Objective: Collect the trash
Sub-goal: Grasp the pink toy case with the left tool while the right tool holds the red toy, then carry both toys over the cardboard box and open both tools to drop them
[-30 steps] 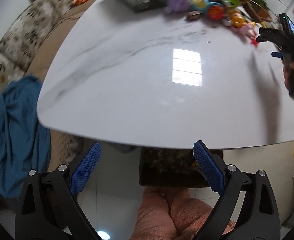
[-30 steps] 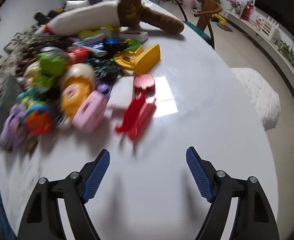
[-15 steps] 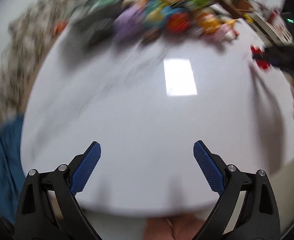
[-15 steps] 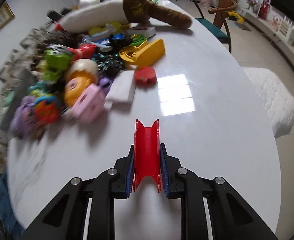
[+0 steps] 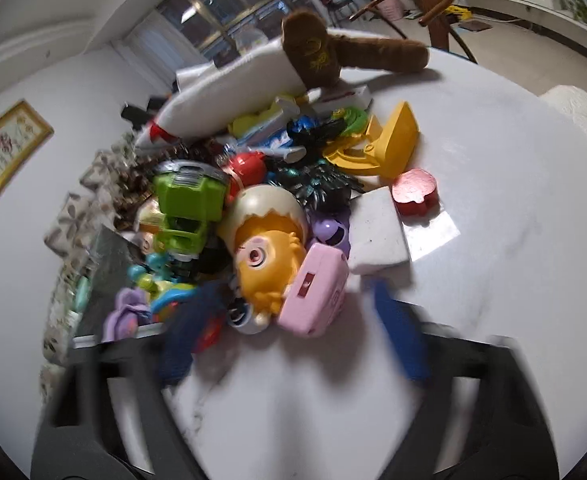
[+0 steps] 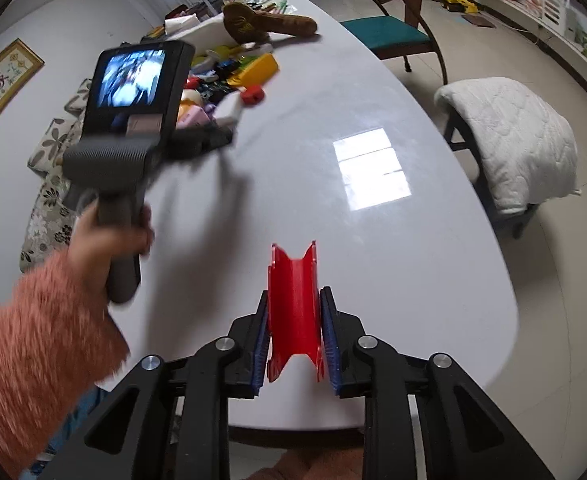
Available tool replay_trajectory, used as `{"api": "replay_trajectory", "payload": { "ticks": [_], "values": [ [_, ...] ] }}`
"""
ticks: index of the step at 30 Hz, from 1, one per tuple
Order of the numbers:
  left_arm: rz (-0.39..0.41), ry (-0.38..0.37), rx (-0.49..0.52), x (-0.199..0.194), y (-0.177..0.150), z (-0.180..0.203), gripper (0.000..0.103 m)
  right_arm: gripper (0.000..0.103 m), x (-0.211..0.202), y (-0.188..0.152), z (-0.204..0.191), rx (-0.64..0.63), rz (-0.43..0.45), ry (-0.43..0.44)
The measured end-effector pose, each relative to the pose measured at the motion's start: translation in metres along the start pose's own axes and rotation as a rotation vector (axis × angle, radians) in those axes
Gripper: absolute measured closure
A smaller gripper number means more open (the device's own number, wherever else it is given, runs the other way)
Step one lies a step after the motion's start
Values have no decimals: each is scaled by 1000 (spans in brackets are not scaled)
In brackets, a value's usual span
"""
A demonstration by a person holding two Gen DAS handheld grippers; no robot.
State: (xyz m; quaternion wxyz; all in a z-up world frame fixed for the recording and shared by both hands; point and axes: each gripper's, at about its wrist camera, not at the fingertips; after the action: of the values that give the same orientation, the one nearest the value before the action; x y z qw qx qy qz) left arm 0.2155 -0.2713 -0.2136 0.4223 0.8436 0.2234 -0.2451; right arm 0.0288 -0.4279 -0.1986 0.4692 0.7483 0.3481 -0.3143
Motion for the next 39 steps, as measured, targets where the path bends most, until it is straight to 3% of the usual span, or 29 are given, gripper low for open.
{"api": "replay_trajectory", "payload": {
  "ticks": [4, 5, 9, 12, 18, 21, 24, 29, 32, 36, 39],
  "values": [
    [-7, -6, -18, 1, -6, -1, 58, 77, -1, -1, 9, 23, -5, 10],
    [-9, -30, -13, -3, -9, -1, 67, 77, -2, 2, 5, 16, -1, 15],
    [-4, -94, 10, -11, -15, 0, 73, 77, -4, 9, -9, -22, 9, 37],
    [-8, -143, -47, -24, -24, -16, 78, 77, -11, 13, -22, -51, 30, 48],
    [47, -228, -70, -88, -82, -50, 80, 79, -13, 10, -48, -100, 40, 60],
    [19, -294, -144, -113, -117, -80, 81, 79, -14, 3, -65, -120, 40, 68],
    [-1, -313, -203, -137, -153, -111, 81, 79, -16, -6, -87, -149, 27, 90],
    [-20, -389, -234, -186, -219, -155, 81, 79, -30, -38, -128, -252, -29, 149],
    [-82, -451, -226, -210, -266, -167, 81, 79, -34, -76, -148, -303, -88, 149],
    [-162, -491, -209, -219, -321, -161, 81, 79, -27, -134, -160, -330, -159, 114],
    [-256, -508, -186, -194, -368, -134, 81, 79, 9, -177, -157, -326, -245, 91]
  ]
}}
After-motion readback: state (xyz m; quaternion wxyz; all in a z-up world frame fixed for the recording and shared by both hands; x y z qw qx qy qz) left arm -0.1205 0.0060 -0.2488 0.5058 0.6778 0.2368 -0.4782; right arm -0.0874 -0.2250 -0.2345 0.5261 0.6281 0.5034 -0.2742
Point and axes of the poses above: each gripper's, at about its wrist camera, not at the fingertips, and x roughly the way its jaws point, z to its right, y to its top, and after that the axes turned 9 degrees about z, right-handed
